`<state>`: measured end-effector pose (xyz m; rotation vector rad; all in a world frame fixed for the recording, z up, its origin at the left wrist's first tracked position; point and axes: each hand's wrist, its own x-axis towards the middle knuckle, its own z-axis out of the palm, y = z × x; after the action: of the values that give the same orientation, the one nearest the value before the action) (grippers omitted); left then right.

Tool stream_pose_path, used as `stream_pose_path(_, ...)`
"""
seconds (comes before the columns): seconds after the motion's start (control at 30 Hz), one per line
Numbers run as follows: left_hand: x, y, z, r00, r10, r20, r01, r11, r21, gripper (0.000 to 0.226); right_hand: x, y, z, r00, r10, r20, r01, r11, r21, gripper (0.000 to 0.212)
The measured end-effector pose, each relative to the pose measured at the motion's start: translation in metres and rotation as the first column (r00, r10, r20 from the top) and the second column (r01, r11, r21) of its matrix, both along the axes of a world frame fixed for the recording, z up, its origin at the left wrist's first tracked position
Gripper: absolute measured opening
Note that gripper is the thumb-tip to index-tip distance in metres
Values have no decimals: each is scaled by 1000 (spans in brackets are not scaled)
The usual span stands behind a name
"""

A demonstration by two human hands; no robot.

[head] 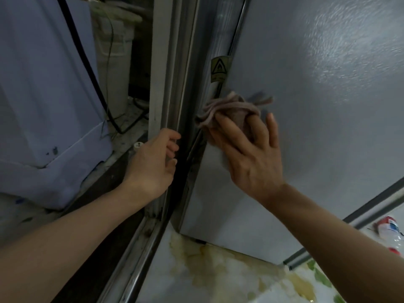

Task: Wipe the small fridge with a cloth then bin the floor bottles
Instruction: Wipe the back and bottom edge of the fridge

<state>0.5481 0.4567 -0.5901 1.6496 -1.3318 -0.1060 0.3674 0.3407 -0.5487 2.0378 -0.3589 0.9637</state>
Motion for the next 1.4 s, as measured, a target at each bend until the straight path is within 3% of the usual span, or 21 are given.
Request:
stream_pose_path(0.17,1,5,-6,1000,25,12,-25,1000,-16,48,-4,4,-68,886,-112,-451,79,993,-92,45)
stream_pose_path(0.3,1,9,-8,999,2,41,-3,1000,14,48,0,17,-94,791,-161,-591,113,987,-118,46)
stream_pose_path(0.4,-2,9,-8,1000,-1,26,0,999,37,49,-10,18,-77,848,-120,-516,80,992,-99,44)
stream_pose_path(0.5,-11,3,-9,1000,-11,12,10,997,75,49,-31,6,-35,963,-19,-269,5,999,-52,41)
stream_pose_path(0.67,-34,-8,-12,999,-49,12,47,991,123,52,-57,-10,-8,1000,0,15,1,999,-36,34)
stream_pose_path(0.73,-42,-11,-10,998,-64,23,60,988,140,52,-71,-6,-35,997,-21,-68,21,1000,11,35)
stream_pose_path(0.83,-48,-13,-5,998,-38,50,29,986,167,47,-100,-1,-79,921,-39,-388,52,998,22,44)
stream_pose_path(0.9,-52,-15,-1,998,-10,56,0,983,185,43,-111,5,-90,883,-71,-465,105,993,47,51)
stream_pose_path(1.03,-65,-18,5,996,60,59,-73,968,241,45,-113,11,-63,897,-135,-421,181,981,73,55)
stream_pose_path(1.13,-72,-22,5,989,133,71,-146,956,255,50,-110,9,-22,984,-69,-166,105,969,222,37)
stream_pose_path(1.2,-75,-24,2,983,164,80,-178,955,237,48,-108,6,-5,999,-50,-2,48,931,362,25)
stream_pose_path(1.23,-76,-25,0,982,173,81,-187,957,220,47,-105,6,-5,998,-54,30,40,936,350,22)
stream_pose_path(1.33,-78,-29,-6,976,198,92,-211,960,181,44,-103,3,-34,1000,-18,6,15,951,309,14)
stream_pose_path(1.4,-76,-31,-8,971,206,117,-224,959,175,45,-106,9,-70,990,23,-137,21,950,312,13)
